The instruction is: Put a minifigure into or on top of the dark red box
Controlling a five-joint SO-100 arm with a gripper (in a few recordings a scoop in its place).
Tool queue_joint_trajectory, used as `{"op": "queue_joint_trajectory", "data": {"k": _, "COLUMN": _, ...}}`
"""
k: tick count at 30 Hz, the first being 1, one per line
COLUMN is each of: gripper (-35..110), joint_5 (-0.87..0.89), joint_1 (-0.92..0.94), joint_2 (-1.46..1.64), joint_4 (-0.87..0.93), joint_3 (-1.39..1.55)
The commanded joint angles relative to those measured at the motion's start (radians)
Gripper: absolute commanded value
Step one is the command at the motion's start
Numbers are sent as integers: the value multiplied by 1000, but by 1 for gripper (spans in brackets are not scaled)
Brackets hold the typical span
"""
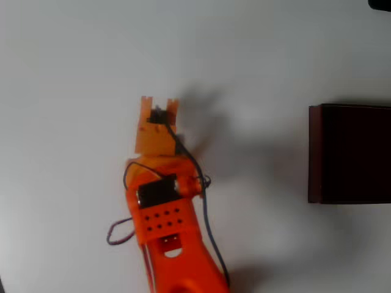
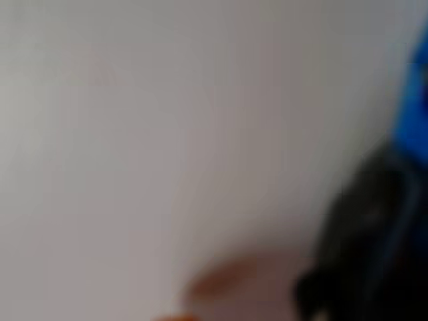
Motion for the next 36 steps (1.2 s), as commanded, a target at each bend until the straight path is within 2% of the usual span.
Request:
{"op": "queue_joint_trajectory", "data": {"k": 1, "gripper": 27, "joint_5": -6, "joint_1": 11, "joint_2": 0, "joint_4": -15, "joint_3": -14}}
{"op": "queue_joint_trajectory", "data": {"k": 4, "gripper": 26, "joint_5": -20, "joint_1": 18, "joint_2": -11, "joint_4": -20, "joint_3": -14}}
{"op": "queue_joint_trajectory", "data": {"k": 11, "gripper": 11, "joint_5": -46, "joint_1": 35, "joint_2": -34, "joint_4": -41, "joint_3": -3}}
{"op": "queue_joint_trajectory", "data": {"k": 27, "gripper": 6, "joint_5": -37, "joint_1": 35, "joint_2": 32, "joint_4": -41, "joint_3": 57}}
{"op": "queue_joint_trajectory", "data": {"k": 31, "gripper": 0, "joint_5": -54, "joint_1": 48, "joint_2": 40, "joint_4": -41, "joint_3": 67}}
{"op": "queue_joint_trajectory", "data": {"k": 36, "gripper": 0, "joint_5": -98, "joint_1": 52, "joint_2": 52, "joint_4": -21, "joint_3": 55}}
